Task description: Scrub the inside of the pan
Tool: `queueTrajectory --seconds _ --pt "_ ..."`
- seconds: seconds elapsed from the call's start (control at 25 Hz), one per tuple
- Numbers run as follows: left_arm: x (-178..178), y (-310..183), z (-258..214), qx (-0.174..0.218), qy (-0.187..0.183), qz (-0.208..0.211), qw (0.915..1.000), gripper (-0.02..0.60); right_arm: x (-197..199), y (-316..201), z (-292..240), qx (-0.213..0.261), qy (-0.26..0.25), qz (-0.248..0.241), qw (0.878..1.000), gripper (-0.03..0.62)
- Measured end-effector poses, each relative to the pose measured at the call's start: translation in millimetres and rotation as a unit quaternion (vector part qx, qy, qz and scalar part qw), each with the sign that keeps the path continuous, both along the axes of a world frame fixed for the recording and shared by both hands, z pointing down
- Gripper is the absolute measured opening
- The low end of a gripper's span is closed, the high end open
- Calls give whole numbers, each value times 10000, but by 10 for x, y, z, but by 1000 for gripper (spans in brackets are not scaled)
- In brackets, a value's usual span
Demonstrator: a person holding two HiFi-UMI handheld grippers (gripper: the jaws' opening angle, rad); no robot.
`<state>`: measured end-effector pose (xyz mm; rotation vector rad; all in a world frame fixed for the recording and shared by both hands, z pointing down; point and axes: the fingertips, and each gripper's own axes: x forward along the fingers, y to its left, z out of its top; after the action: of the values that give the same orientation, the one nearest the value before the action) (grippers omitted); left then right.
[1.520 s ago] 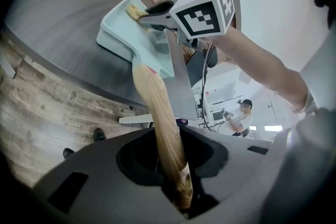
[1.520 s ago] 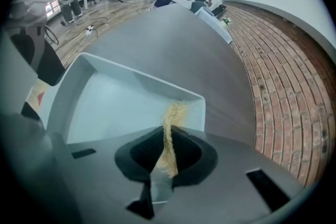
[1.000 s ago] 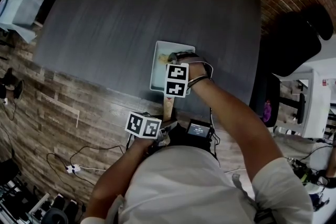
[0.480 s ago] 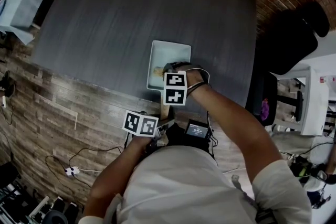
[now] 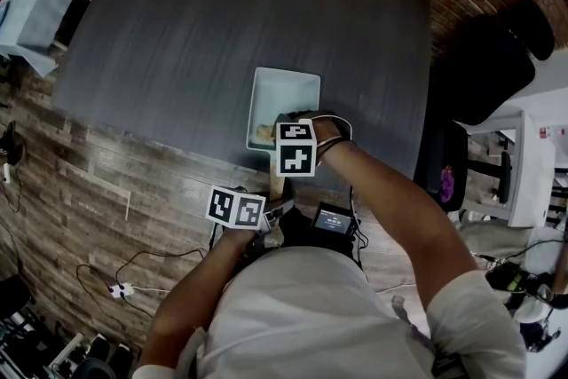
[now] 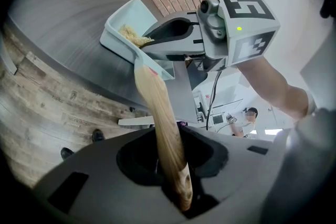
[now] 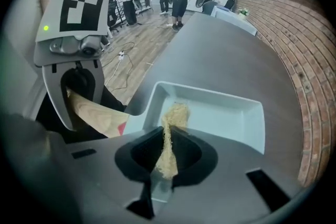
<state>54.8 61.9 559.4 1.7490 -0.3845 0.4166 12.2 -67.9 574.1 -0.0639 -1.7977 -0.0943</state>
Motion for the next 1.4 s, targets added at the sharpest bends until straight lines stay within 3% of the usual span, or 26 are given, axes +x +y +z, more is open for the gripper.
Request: queueTrajectory --seconds 0.4,0.6,0.8,1.0,1.2,1.4 --pt "-11 -3 1 83 -58 -60 9999 109 2 131 -106 -1163 -370 307 9920 49" --pt "-15 -4 12 99 -79 -62 9999 109 53 104 -165 -1221 -380 375 9911 48" --pt "-13 -3 15 99 -61 -103 9999 109 117 -170 -321 -669 -453 369 9960 49" --pt "4 -5 14 101 -64 -102 9999 109 343 -628 -409 338 -159 415 9984 49" --pt "-4 -11 11 53 -38 -200 9998 106 538 -1008 -405 1548 364 54 9873 49" --pt "-10 -14 9 27 -49 -309 9995 101 649 -1192 -384 2199 691 11 9731 49"
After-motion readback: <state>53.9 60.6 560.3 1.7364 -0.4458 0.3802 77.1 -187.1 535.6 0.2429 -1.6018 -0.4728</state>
